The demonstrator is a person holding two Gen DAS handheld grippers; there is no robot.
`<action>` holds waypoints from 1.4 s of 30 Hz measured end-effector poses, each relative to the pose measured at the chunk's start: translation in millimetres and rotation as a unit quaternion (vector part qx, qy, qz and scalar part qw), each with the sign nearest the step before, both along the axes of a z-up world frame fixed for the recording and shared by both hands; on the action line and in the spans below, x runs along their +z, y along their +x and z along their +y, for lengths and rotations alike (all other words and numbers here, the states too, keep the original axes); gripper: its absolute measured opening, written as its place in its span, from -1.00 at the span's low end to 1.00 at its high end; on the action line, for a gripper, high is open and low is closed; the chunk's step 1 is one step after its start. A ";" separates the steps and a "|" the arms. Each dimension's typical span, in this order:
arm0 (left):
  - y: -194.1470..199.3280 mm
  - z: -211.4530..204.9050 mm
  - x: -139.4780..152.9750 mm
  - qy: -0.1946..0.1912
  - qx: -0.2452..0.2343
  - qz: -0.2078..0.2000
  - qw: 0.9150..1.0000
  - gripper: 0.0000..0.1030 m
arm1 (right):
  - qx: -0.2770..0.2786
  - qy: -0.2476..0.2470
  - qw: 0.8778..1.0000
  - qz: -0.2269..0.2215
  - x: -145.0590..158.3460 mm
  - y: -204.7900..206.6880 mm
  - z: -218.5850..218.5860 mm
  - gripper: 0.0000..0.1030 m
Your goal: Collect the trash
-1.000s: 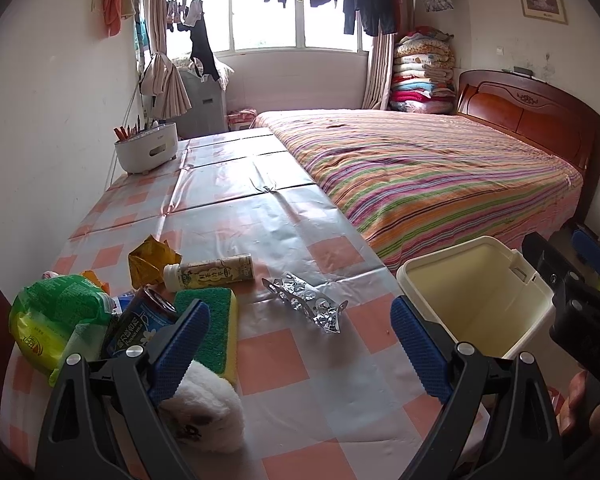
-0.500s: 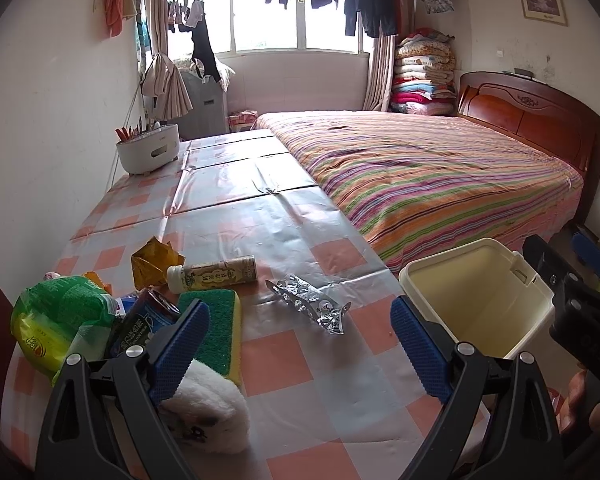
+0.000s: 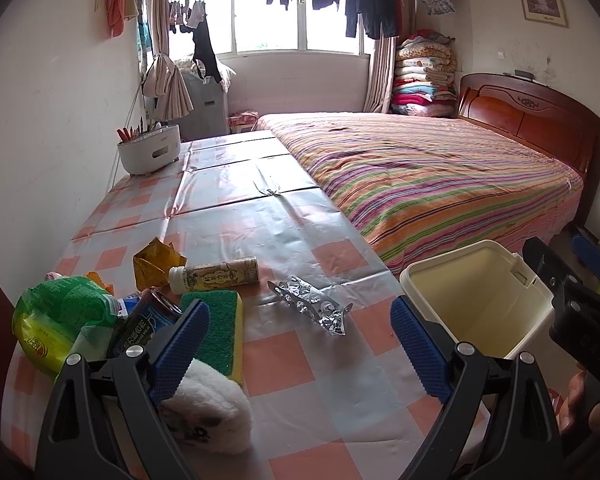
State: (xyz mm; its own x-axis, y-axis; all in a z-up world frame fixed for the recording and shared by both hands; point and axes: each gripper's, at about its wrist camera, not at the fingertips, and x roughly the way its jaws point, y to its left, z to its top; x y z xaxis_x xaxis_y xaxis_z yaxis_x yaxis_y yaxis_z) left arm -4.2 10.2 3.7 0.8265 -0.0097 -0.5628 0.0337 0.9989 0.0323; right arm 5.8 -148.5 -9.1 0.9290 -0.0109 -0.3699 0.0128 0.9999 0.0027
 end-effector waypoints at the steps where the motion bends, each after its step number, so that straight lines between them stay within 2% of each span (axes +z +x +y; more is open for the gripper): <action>1: 0.1 -0.1 -0.1 0.000 -0.001 0.001 1.000 0.74 | 0.000 0.000 1.000 0.000 -0.1 -0.2 -0.3 0.88; 30: -2.0 3.8 1.3 0.001 0.000 -0.001 1.000 0.74 | 0.006 0.002 1.000 -0.001 0.0 -0.5 1.5 0.88; 42: -16.5 26.9 3.1 0.011 0.014 -0.005 1.000 0.74 | 0.040 0.002 0.999 0.003 1.1 0.8 20.2 0.88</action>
State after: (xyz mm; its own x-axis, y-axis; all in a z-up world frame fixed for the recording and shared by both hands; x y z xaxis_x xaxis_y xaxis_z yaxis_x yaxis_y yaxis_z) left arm -20.7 37.0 6.9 0.8317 0.0259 -0.5546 0.0054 0.9985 0.0548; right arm 6.6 -128.3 -8.0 0.9248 0.0657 -0.3747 -0.0677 0.9977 0.0077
